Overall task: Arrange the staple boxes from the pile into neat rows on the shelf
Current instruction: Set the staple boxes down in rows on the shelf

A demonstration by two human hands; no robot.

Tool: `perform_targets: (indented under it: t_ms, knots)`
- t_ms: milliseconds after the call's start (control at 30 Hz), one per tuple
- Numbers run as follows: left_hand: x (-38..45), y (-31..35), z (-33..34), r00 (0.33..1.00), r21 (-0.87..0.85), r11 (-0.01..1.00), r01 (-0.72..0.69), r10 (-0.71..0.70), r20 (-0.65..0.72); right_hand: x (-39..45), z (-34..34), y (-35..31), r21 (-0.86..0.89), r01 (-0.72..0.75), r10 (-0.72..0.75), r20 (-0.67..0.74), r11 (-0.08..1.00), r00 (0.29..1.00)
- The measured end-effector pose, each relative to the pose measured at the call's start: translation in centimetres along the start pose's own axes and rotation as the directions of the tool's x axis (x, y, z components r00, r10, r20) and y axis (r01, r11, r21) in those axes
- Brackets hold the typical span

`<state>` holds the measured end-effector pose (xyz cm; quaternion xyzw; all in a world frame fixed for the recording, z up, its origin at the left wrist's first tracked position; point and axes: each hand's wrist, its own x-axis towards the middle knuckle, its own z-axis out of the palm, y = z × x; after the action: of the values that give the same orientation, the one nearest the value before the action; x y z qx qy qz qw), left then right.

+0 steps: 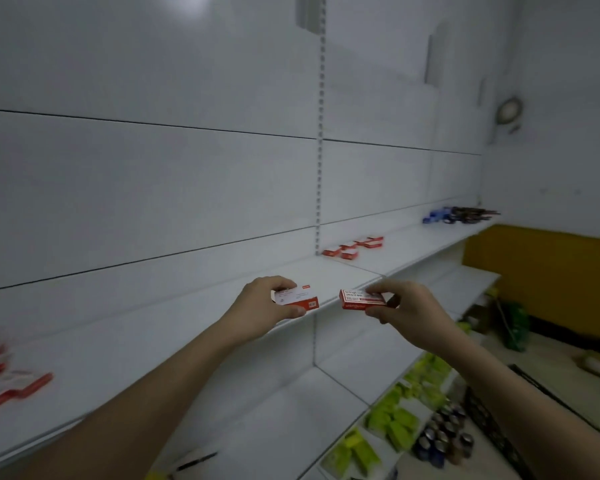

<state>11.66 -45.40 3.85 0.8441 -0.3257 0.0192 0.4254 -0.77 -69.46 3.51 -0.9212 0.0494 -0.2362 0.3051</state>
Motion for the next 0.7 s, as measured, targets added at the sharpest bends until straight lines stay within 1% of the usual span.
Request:
perform_targets:
  t_ms: [133,300,600,700]
  knots:
    - [3.7,2.6,5.8,0.995,-0.02,0.998,-0.057,0.059,0.084,-0.2,-3.0,5.4,-0.003,-0.079,0.079,-0.069,0.997,0.994]
    - [8.7,4.1,11.7,0.986,-0.057,0.996,-0.071,0.078,0.145,1.0,-5.5,11.3,-0.025,-0.16,0.156,-0.12,0.987,0.98]
    - [19.1,4.0,22.7,0.99,-0.194,0.981,-0.03,0.055,0.129,6.3,-6.2,22.6,0.031,-0.267,0.268,-0.193,0.963,0.944]
    - [23.5,3.7,25.9,0.991,-0.197,0.98,-0.025,0.051,0.127,9.1,-7.5,26.7,-0.019,-0.281,0.272,-0.189,0.96,0.943]
